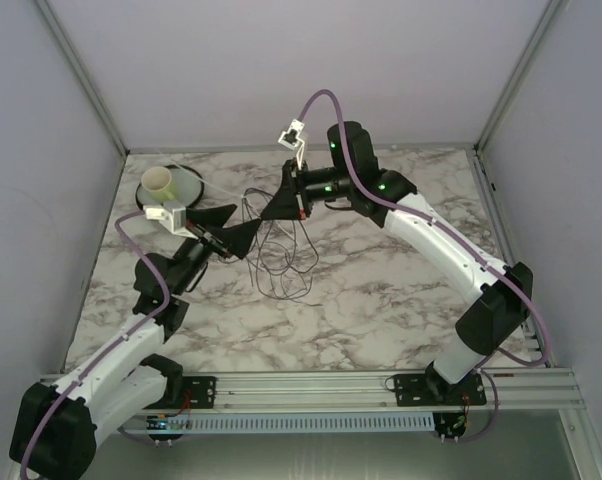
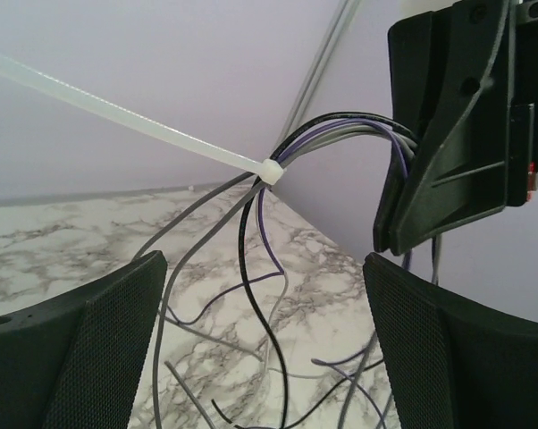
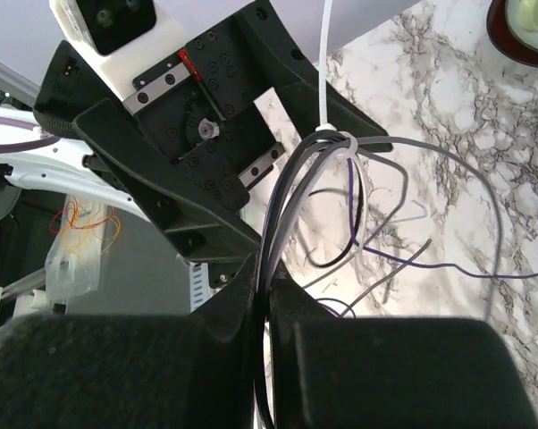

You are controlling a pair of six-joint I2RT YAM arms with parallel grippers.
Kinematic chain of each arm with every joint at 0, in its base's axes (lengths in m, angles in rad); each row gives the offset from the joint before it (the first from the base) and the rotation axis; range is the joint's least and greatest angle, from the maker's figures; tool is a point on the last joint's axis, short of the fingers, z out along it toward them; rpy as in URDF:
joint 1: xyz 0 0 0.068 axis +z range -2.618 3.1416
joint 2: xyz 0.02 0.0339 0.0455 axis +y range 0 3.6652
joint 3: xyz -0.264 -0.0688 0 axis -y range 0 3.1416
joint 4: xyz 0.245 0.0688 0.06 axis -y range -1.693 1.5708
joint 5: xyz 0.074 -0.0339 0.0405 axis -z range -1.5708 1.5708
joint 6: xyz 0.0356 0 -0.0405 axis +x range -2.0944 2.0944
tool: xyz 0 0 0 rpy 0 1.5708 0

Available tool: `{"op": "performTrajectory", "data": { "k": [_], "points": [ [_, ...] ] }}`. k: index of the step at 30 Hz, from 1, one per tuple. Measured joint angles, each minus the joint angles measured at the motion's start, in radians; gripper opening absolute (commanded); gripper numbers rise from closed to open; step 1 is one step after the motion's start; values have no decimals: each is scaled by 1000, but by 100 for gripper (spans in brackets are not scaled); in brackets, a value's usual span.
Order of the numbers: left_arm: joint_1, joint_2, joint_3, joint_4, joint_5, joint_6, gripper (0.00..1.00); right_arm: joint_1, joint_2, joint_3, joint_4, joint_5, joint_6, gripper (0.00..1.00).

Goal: Zip-tie the wires
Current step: Adjust the cable at the center of the board.

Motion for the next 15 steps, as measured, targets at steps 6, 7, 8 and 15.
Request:
{"op": "performTrajectory", "data": {
  "k": [6, 7, 8, 15],
  "points": [
    [-23, 67, 7, 33, -56, 64, 85, 7, 0, 0, 7, -18, 6, 0],
    [-24, 77, 11, 34, -68, 77, 84, 8, 0, 0, 7, -21, 6, 0],
    [-25, 86, 17, 34, -80, 92, 84, 8, 0, 0, 7, -24, 6, 0],
    [-28, 121, 54, 59, -131, 166, 82, 8, 0, 0, 8, -38, 6, 0]
  ]
}}
